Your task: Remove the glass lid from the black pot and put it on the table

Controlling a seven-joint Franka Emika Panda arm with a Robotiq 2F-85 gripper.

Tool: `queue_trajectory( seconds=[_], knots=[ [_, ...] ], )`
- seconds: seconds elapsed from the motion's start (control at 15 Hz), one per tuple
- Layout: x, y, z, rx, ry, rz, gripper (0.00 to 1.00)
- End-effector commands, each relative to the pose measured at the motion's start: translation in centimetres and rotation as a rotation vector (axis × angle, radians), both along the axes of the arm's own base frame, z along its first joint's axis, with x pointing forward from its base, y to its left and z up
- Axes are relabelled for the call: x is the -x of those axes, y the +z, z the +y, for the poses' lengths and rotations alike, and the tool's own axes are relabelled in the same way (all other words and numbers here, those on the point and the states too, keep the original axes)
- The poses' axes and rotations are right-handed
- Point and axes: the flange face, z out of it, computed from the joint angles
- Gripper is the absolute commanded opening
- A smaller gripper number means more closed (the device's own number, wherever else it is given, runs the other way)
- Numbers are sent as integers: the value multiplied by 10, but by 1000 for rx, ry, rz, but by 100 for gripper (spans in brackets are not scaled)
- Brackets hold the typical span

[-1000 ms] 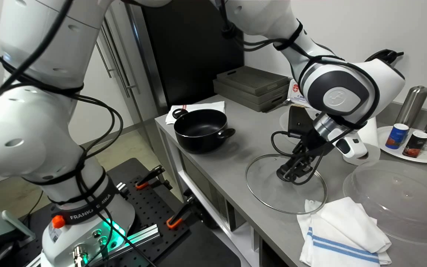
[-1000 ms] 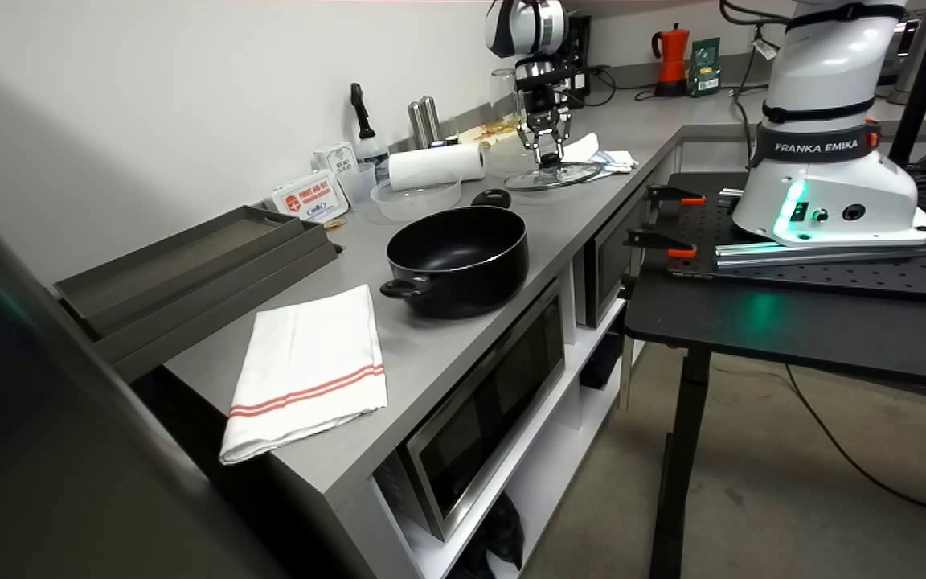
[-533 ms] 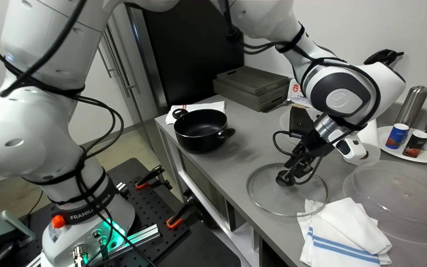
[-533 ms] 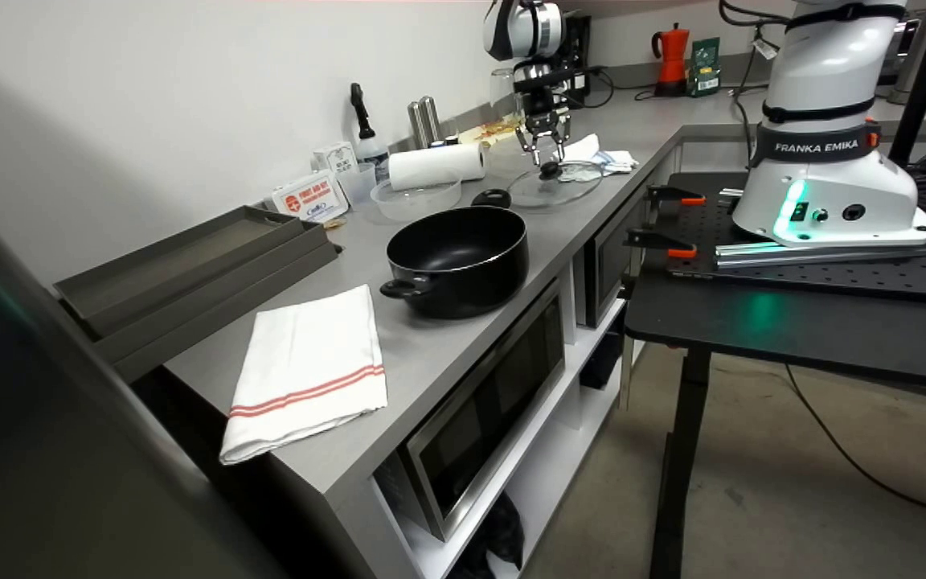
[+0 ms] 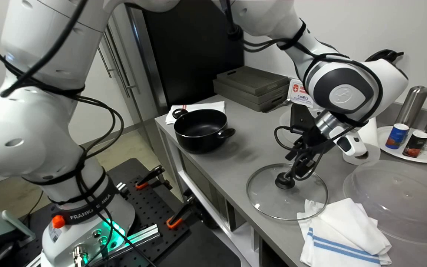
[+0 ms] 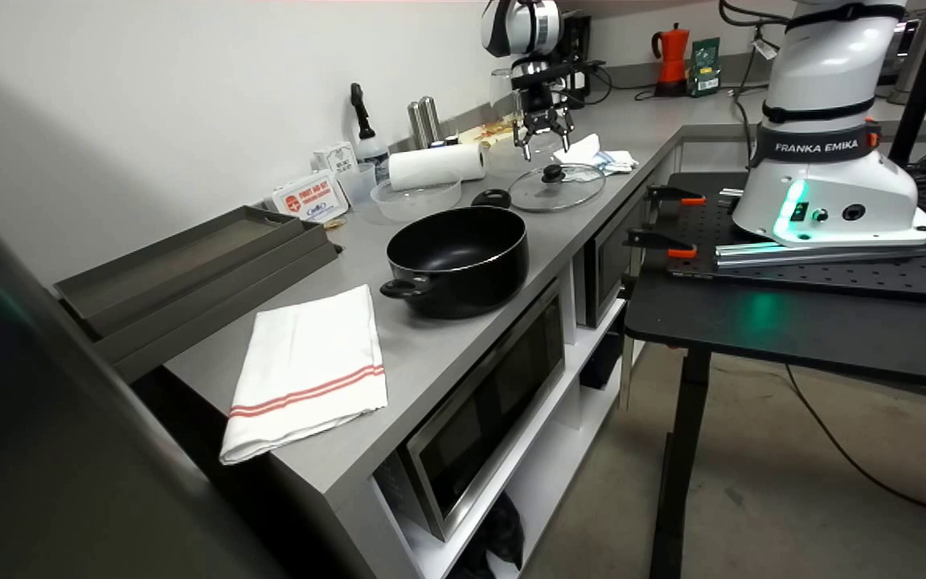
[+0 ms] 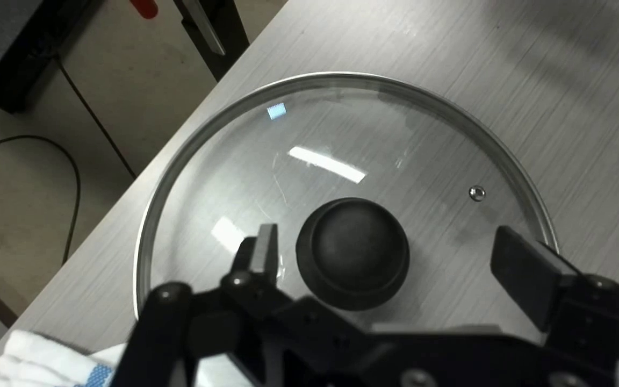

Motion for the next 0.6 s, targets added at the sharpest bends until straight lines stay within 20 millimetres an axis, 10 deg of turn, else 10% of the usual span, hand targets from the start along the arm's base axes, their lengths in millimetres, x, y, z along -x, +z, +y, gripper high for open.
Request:
queue_trajectory(
  seconds=[0.0, 0.53],
  knots=[
    [-4, 6, -2, 4, -1, 22, 100],
    [-5, 10, -3, 9, 1, -16, 100]
  ],
)
